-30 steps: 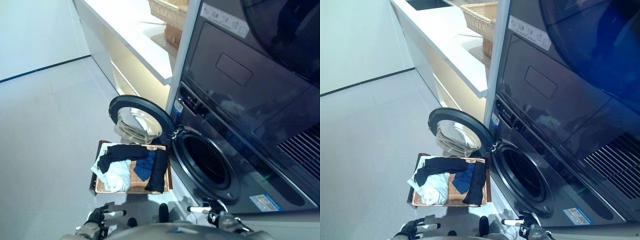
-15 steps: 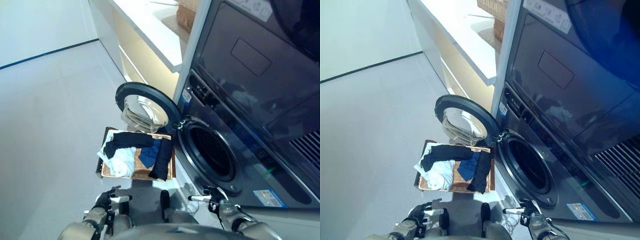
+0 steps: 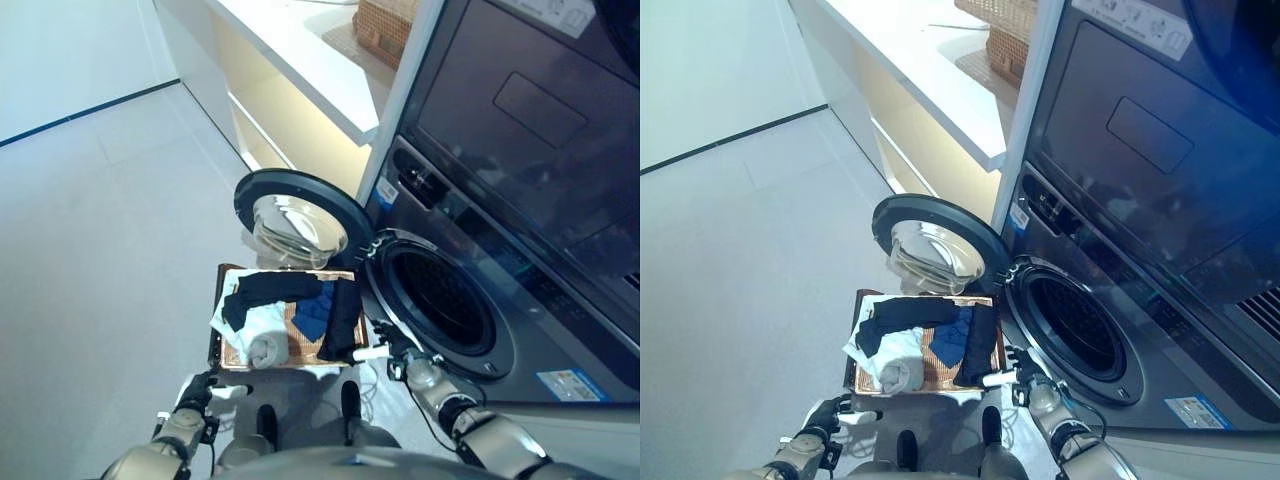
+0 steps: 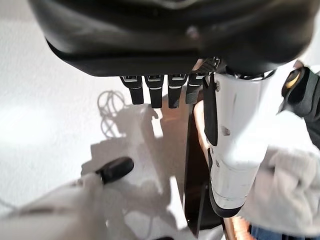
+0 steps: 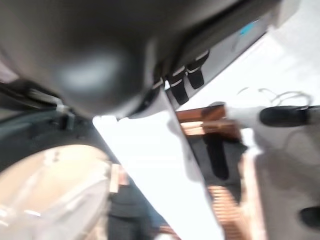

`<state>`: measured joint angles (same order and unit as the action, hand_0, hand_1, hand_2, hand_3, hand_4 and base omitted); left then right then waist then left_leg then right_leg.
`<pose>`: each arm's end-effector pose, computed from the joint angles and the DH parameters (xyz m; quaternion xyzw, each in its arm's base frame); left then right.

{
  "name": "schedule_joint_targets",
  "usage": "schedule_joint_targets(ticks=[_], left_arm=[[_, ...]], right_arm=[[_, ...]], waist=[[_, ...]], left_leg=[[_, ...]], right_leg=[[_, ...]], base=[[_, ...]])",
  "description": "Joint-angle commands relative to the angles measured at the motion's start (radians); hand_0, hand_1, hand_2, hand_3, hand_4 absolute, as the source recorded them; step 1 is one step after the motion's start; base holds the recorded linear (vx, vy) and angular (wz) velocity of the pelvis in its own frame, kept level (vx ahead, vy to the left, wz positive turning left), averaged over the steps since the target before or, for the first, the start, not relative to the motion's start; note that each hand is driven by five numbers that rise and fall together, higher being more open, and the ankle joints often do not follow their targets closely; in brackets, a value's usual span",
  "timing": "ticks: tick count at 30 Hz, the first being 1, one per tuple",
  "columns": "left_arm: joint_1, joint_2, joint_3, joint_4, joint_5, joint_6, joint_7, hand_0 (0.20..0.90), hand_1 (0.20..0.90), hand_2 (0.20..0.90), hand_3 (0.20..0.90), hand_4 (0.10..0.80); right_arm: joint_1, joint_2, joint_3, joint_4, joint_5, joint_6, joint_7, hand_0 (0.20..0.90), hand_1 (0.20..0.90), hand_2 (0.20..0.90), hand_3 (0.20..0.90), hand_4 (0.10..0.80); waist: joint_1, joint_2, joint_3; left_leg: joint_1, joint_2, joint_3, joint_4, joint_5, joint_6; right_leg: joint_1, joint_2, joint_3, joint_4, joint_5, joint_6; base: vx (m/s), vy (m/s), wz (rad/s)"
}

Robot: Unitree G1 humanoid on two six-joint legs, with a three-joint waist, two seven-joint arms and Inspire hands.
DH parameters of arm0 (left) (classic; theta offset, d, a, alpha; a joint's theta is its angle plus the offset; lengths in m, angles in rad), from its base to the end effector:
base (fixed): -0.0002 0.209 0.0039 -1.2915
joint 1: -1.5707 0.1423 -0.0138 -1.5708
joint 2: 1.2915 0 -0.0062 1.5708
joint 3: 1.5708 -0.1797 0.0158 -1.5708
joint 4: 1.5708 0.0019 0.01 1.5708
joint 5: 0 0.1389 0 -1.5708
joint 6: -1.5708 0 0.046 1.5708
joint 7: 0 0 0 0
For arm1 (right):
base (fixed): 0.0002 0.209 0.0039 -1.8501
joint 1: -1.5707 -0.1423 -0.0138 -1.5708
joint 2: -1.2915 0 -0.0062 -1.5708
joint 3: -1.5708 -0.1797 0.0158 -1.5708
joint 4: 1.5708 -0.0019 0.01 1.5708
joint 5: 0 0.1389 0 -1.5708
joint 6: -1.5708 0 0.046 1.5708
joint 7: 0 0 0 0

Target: Pick up the clothes and place them into the washing machine

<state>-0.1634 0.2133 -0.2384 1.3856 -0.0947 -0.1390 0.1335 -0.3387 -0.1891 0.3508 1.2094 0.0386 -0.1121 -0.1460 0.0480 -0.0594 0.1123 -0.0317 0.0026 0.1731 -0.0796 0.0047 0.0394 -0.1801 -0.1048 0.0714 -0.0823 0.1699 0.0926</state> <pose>0.1097 0.2115 -0.1071 0.1686 0.5089 0.0462 0.8429 0.1936 -0.1770 -0.0731 -0.2187 0.3624 0.0342 0.9054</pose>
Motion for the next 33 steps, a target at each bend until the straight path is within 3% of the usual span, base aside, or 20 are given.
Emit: schedule_joint_targets(ticks=[1, 18, 33], left_arm=[[-0.059, 0.005, -0.024, 0.032, -0.020, -0.029, 0.021, 0.900, 0.900, 0.900, 0.900, 0.800], [-0.084, 0.011, -0.034, -0.035, -0.123, -0.069, 0.087, 0.900, 0.900, 0.900, 0.900, 0.800], [-0.104, 0.008, -0.048, -0.101, -0.204, -0.100, 0.121, 0.900, 0.900, 0.900, 0.900, 0.800]], right_arm=[[-0.081, -0.036, -0.040, -0.031, 0.108, -0.054, -0.044, 0.900, 0.900, 0.900, 0.900, 0.800], [-0.127, -0.072, -0.114, -0.121, 0.357, -0.099, -0.094, 0.900, 0.900, 0.900, 0.900, 0.800], [-0.158, -0.031, -0.055, -0.201, 0.417, -0.107, -0.115, 0.900, 0.900, 0.900, 0.900, 0.800]], waist=[[0.010, 0.020, 0.032], [0.030, 0.074, 0.129], [0.045, 0.099, 0.186]], left_leg=[[-0.047, 0.036, -0.011, -0.008, 0.021, -0.066], [-0.170, 0.024, -0.046, -0.008, 0.064, -0.066], [-0.234, 0.006, -0.053, 0.001, 0.076, -0.060]], right_leg=[[0.082, 0.026, 0.022, 0.063, -0.138, 0.004], [-0.058, 0.022, -0.002, 0.097, -0.118, 0.003], [-0.124, 0.016, 0.001, 0.124, -0.110, 0.002]], base=[[-0.069, -0.002, 0.17], [-0.051, -0.001, 0.10], [-0.012, 0.012, 0.03]])
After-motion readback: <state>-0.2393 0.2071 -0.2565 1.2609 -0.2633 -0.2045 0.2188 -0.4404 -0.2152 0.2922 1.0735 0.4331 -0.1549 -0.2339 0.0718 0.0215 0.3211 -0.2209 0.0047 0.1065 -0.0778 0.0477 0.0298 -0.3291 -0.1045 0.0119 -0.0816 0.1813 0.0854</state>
